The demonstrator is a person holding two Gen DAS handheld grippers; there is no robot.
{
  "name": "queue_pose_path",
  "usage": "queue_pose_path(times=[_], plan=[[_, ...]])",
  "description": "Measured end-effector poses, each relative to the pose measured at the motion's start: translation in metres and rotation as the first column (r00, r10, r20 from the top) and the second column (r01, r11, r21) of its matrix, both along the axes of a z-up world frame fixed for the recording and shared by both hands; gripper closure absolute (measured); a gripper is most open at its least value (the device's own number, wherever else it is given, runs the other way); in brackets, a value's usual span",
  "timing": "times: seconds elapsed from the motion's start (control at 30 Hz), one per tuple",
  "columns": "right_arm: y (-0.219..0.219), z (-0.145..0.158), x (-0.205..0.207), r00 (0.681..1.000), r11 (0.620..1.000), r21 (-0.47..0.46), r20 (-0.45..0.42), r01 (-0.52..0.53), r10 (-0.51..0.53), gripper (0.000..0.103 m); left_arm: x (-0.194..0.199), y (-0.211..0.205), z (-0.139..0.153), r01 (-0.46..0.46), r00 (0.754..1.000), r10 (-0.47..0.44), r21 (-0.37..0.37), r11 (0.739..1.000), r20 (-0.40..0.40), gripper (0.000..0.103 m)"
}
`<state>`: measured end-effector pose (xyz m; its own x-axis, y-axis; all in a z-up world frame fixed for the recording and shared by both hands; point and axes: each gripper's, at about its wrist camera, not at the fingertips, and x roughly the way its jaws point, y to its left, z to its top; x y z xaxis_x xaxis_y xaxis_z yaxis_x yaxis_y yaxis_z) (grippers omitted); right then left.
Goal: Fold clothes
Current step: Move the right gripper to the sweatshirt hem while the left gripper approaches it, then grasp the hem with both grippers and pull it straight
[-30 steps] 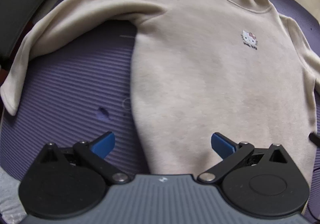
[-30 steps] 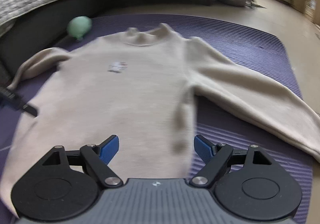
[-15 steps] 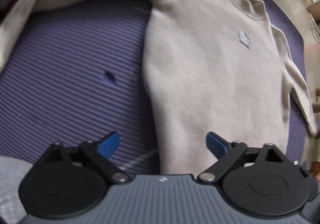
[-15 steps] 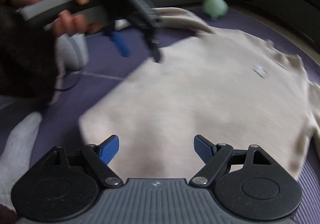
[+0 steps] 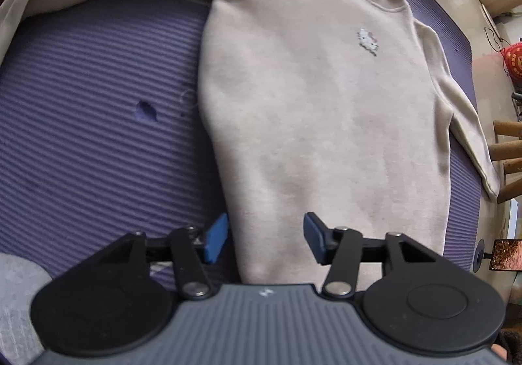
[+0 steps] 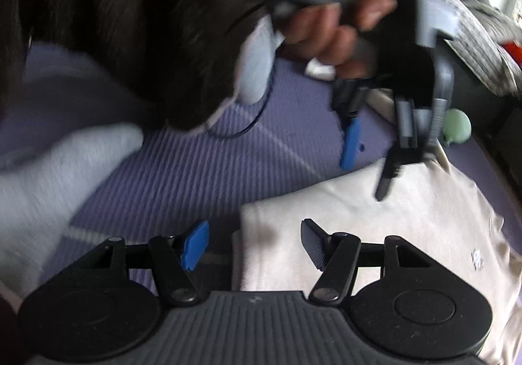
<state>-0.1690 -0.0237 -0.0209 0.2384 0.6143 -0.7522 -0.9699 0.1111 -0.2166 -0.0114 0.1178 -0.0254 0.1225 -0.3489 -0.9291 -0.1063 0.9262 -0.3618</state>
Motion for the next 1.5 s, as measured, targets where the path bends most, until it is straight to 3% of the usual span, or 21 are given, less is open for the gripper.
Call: queue_pose_path(times=[0.03,0.1,0.13,0.2,0.3,0.4,0.43,0.47,0.53,0.73,0.83,0.93,1.13,1.2,1.27,1.33,1.37,1.4,1.5], plan=[[0.003,-0.003,-0.002,1.000,1.000,-0.005,0.022,-0.003,0.003,0.042,0.001,-0.002,0.000,0.002,1.000,-0.002,0.001,1.000,0.005,0.048],[0.009,-0.008,-0.004,0.997,1.000,-0.018,0.077,-0.001,0.002,0.059,0.002,-0.002,0.003,0.005,1.000,-0.005,-0.001,1.000,0.020,0.044],[0.010,-0.008,-0.002,0.997,1.000,-0.016,0.075,0.008,-0.007,0.061,0.002,0.000,0.005,-0.002,1.000,0.002,-0.002,1.000,0.031,0.042],[0.009,-0.006,0.004,0.997,0.999,0.003,0.060,0.044,-0.044,0.083,0.004,0.004,0.009,-0.021,0.998,0.022,-0.007,1.000,0.051,0.037],[-0.003,0.007,0.029,0.978,0.973,0.101,-0.028,0.208,-0.206,0.094,0.006,0.019,0.016,-0.098,0.989,0.101,-0.029,0.995,0.109,0.037],[-0.021,0.017,0.055,0.927,0.915,0.154,-0.100,0.373,-0.361,0.098,0.007,0.026,0.018,-0.143,0.982,0.146,-0.037,0.989,0.120,0.037],[-0.032,0.019,0.068,0.891,0.878,0.161,-0.134,0.451,-0.433,0.098,0.008,0.026,0.015,-0.146,0.982,0.150,-0.040,0.988,0.111,0.037],[-0.046,0.021,0.084,0.834,0.822,0.162,-0.187,0.547,-0.519,0.098,0.009,0.026,0.013,-0.146,0.984,0.150,-0.041,0.988,0.100,0.037],[-0.065,0.019,0.104,0.754,0.747,0.146,-0.261,0.649,-0.603,0.099,0.009,0.024,0.009,-0.144,0.986,0.147,-0.042,0.989,0.083,0.037],[-0.096,0.002,0.137,0.540,0.567,0.003,-0.309,0.824,-0.783,0.099,0.012,0.013,0.001,-0.125,0.990,0.132,-0.114,0.986,0.059,0.031],[-0.104,-0.007,0.140,0.496,0.523,-0.041,-0.262,0.851,-0.828,0.100,0.012,0.008,0.000,-0.107,0.991,0.117,-0.158,0.982,0.059,0.028],[-0.119,-0.014,0.147,0.449,0.487,-0.068,-0.293,0.871,-0.844,0.099,0.014,0.001,-0.003,-0.095,0.992,0.110,-0.210,0.973,0.058,0.023],[-0.120,-0.025,0.136,0.451,0.485,-0.076,-0.267,0.871,-0.852,0.099,0.016,-0.012,-0.023,-0.083,0.995,0.097,-0.275,0.958,0.037,0.021],[-0.120,-0.025,0.136,0.458,0.490,-0.074,-0.262,0.868,-0.850,0.099,0.016,-0.018,-0.031,-0.064,0.996,0.078,-0.307,0.950,0.035,0.035],[-0.124,-0.024,0.136,0.454,0.489,-0.072,-0.277,0.869,-0.847,0.098,0.017,-0.024,-0.037,-0.048,0.998,0.059,-0.312,0.949,0.027,0.039],[-0.127,-0.023,0.137,0.452,0.490,-0.072,-0.289,0.869,-0.844,0.098,0.016,-0.026,-0.041,-0.054,0.998,0.059,-0.305,0.951,0.009,0.058],[-0.127,-0.023,0.138,0.455,0.494,-0.073,-0.295,0.866,-0.840,0.097,0.016,-0.026,-0.041,-0.048,0.999,0.052,-0.289,0.956,0.005,0.079],[-0.128,-0.023,0.139,0.457,0.499,-0.074,-0.302,0.864,-0.837,0.096,0.015,-0.026,-0.038,-0.034,0.999,0.038,-0.279,0.960,0.010,0.092],[-0.131,-0.020,0.142,0.472,0.527,-0.068,-0.359,0.847,-0.805,0.087,0.011,-0.027,-0.021,0.024,0.999,-0.015,-0.230,0.973,0.045,0.095]])
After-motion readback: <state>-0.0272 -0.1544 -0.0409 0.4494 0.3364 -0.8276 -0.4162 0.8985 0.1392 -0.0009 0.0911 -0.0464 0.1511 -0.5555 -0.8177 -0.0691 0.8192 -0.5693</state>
